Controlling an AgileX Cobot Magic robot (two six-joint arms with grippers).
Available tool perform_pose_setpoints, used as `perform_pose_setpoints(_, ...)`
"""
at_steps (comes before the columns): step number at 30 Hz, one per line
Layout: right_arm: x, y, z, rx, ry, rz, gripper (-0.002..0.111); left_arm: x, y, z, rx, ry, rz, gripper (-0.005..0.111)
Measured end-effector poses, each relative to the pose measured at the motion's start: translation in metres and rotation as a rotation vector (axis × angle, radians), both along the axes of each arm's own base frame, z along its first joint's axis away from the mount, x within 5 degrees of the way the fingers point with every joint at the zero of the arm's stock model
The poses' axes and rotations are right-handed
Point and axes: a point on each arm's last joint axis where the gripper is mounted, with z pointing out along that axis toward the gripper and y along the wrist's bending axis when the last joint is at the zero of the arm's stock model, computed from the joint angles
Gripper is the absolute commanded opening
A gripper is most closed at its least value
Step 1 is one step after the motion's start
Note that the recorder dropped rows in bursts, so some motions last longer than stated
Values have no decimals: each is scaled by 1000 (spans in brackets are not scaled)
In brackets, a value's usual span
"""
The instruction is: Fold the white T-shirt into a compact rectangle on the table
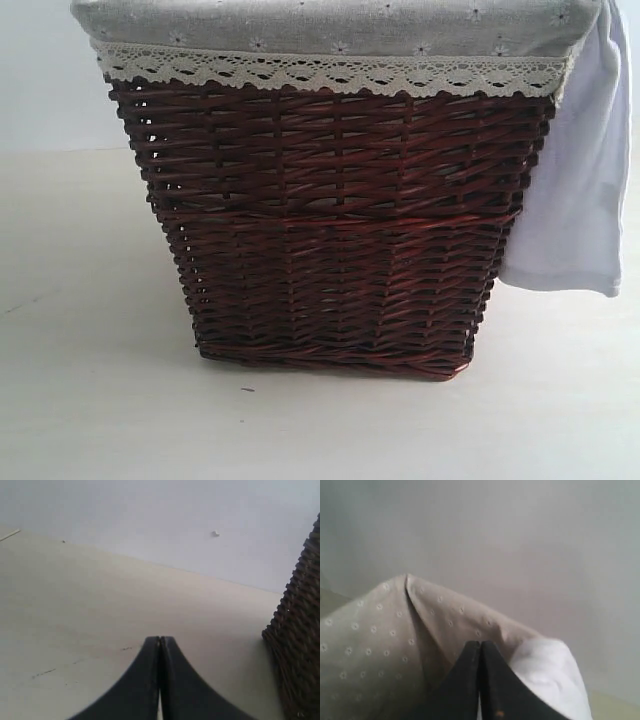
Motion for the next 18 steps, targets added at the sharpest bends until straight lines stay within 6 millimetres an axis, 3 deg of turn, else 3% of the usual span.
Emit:
perform_pose_setpoints(3, -13, 4, 33, 12, -73, 18, 0, 0, 0, 0, 0, 0, 0, 0)
perform_pose_setpoints(6, -26, 9, 51, 28, -97, 73, 5, 0, 0, 0, 0, 0, 0, 0)
perform_pose_setpoints(11, -28, 11, 36, 24, -26, 215, 52, 0, 0, 0, 0, 0, 0, 0)
perform_pose_setpoints(14, -23, 5, 20, 28, 25, 202, 56, 0, 0, 0, 0, 0, 0, 0)
perform_pose_setpoints(18, -46, 15, 13, -39, -34, 231, 54, 0, 0, 0, 0, 0, 0, 0)
